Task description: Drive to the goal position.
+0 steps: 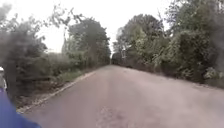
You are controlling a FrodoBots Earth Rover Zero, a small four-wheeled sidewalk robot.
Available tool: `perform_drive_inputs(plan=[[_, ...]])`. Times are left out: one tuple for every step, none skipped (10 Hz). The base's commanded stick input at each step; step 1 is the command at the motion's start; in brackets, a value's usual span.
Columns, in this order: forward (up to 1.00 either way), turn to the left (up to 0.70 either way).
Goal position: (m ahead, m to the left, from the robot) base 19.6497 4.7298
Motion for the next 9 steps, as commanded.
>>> perform_drive_inputs(plan=[[0.7,0.0],[0.7,0.0],[0.7,0.0],[0.7,0.0],[0.7,0.0],[0.7,0.0],[0.7,0.0],[0.7,0.0],[0.7,0.0]])
